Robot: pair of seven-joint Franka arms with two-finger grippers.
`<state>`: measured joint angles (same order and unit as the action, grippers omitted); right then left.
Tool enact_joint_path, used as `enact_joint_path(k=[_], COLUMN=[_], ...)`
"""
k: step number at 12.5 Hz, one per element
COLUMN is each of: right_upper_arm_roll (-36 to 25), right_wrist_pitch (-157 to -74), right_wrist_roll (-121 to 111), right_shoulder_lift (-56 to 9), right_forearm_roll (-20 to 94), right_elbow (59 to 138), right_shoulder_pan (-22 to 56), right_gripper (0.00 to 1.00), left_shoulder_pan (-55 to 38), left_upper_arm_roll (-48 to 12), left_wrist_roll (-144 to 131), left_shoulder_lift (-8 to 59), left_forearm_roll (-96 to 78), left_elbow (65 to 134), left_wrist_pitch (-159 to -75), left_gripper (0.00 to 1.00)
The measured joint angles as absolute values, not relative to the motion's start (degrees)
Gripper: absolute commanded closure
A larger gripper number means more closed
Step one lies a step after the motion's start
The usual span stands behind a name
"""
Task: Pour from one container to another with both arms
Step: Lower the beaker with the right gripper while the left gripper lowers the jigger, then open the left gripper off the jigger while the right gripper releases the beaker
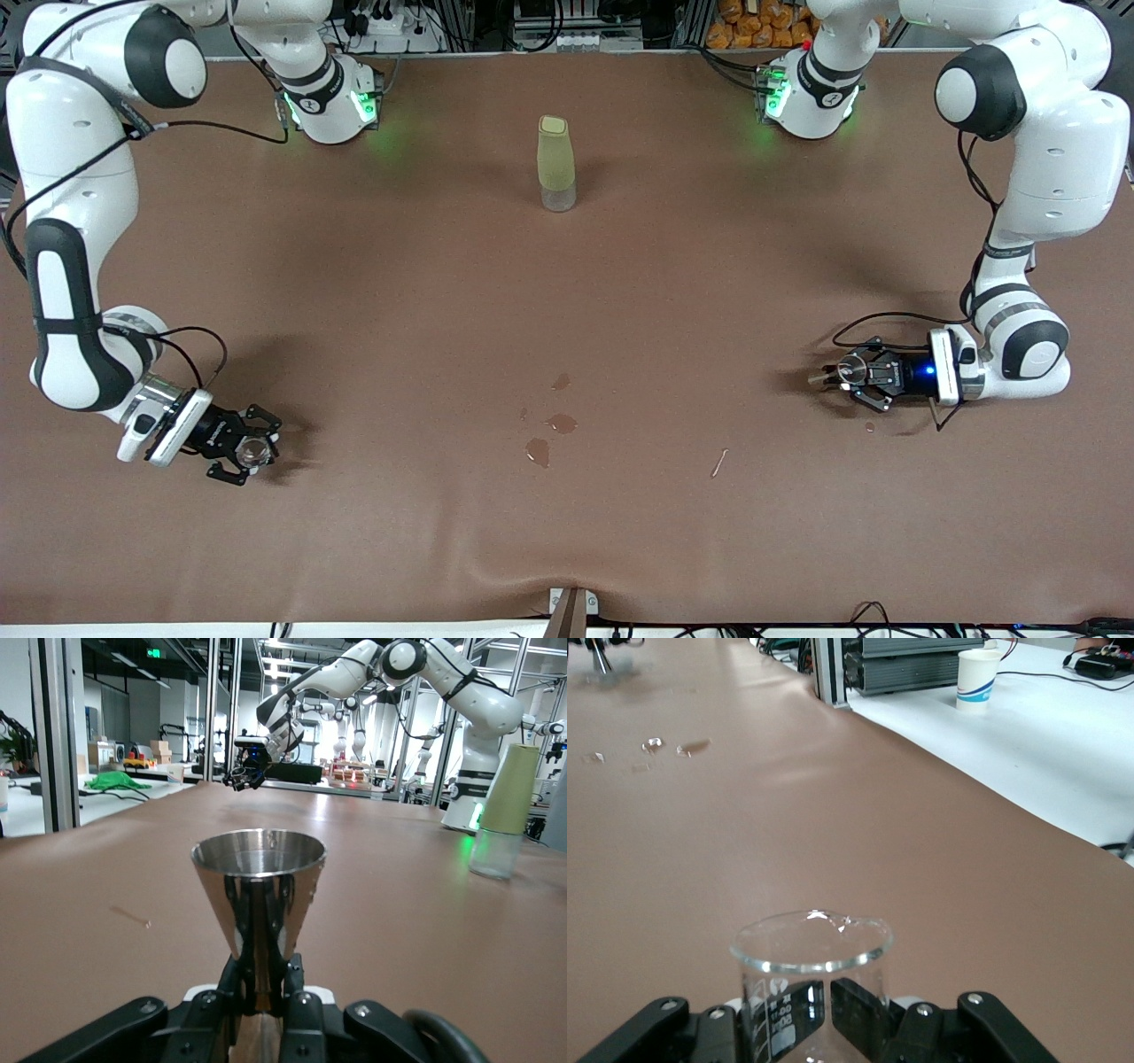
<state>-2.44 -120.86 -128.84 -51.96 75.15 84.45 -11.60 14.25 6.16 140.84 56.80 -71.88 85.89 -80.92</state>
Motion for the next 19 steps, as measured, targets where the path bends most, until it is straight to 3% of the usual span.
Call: enact_joint_path(k=[5, 6, 7, 9, 10, 14, 16, 18, 19], right_upper_arm_roll=[-1.8, -1.7, -1.7, -1.8, -1.8, -1.8, -1.8, -1.9, -1.9], right_wrist_pitch=[-119.0, -119.0, -119.1, -119.3, -119.3, -119.3, -118.8, -117.9, -117.5], right_wrist_roll=[-136.4, -136.5, -136.5, -136.5, -136.5, -135.4, -132.5, -128.6, -126.7], right_shoulder_lift=[-57.9, -57.9, -57.9, -58.1, -58.3, -58.6, -58.7, -58.7, -58.7], right_forearm_roll=[78.9, 79.0, 79.0, 81.4, 83.0, 84.4, 84.3, 84.2, 83.9], right_elbow=[81.6, 81.6, 81.6, 81.6, 81.6, 81.6, 81.4, 80.9, 80.6], right_shoulder_pan=[-15.9, -16.3, -16.5, -17.0, -17.3, -17.5, -17.5, -17.5, -17.5], right_gripper=[1.0, 0.35, 0.0, 0.0, 0.0, 0.0, 0.0, 0.0, 0.0], left_shoulder_pan=[15.8, 15.8, 15.8, 16.0, 16.2, 17.5, 17.8, 18.1, 18.1], left_upper_arm_roll=[6.0, 6.0, 6.0, 6.0, 6.0, 6.1, 6.1, 6.1, 6.1], left_wrist_roll=[141.9, 142.4, 142.6, 142.9, 143.0, 143.2, 143.3, 143.2, 143.1], left_shoulder_lift=[56.8, 56.8, 56.8, 56.8, 56.8, 56.9, 56.9, 56.9, 56.9], left_forearm_roll=[-69.9, -69.9, -69.9, -69.7, -69.0, -66.9, -65.8, -65.4, -65.4], left_elbow=[86.0, 86.0, 86.0, 86.2, 86.3, 86.6, 86.6, 86.7, 86.7], left_wrist_pitch=[-80.5, -80.5, -80.5, -80.5, -80.5, -80.5, -80.5, -80.5, -80.5], left_gripper=[1.0, 1.0, 0.96, 0.87, 0.77, 0.76, 0.7, 0.0, 0.0])
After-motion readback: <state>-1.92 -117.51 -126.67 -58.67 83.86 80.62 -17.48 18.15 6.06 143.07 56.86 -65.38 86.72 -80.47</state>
